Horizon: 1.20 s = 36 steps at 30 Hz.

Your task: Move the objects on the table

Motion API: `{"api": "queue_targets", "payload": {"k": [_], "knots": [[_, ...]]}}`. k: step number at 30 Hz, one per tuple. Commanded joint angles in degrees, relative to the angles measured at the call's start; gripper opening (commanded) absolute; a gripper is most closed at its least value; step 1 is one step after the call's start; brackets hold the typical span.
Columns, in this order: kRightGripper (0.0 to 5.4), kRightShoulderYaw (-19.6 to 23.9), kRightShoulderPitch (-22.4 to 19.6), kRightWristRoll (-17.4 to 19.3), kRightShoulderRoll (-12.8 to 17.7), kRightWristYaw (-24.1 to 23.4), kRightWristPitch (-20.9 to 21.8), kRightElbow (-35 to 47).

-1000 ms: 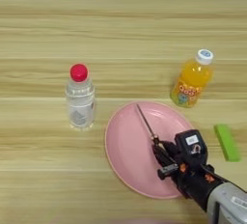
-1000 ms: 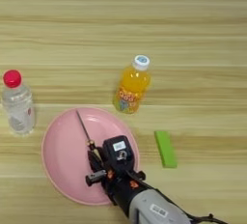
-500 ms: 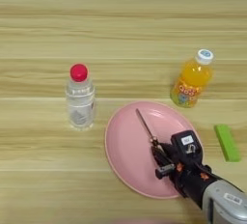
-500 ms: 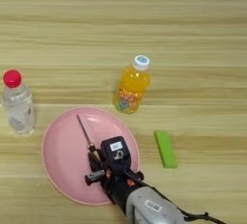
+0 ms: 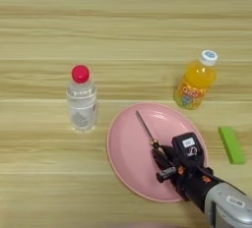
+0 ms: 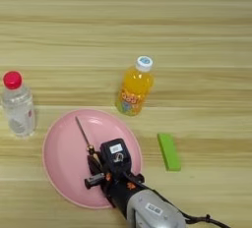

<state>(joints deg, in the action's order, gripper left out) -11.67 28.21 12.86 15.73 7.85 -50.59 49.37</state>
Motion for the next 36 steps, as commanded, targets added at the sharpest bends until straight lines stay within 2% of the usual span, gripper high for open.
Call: {"api": "queue_targets", "payload": {"k": [1, 9, 16, 31, 36], "knots": [[0.91, 0.60, -1.08, -0.46, -0.13, -0.09, 2.84, 1.22], [0.91, 0.93, -1.01, -0.54, -0.33, 0.04, 2.82, 1.24], [1.78, 0.88, -1.13, -0.63, -0.63, -0.11, 2.75, 1.34], [3.22, 2.11, -1.33, -0.70, -1.40, -0.45, 2.87, 2.11], [3.89, 2.65, -1.82, -1.20, -1.68, -0.73, 3.57, 2.49]]}}
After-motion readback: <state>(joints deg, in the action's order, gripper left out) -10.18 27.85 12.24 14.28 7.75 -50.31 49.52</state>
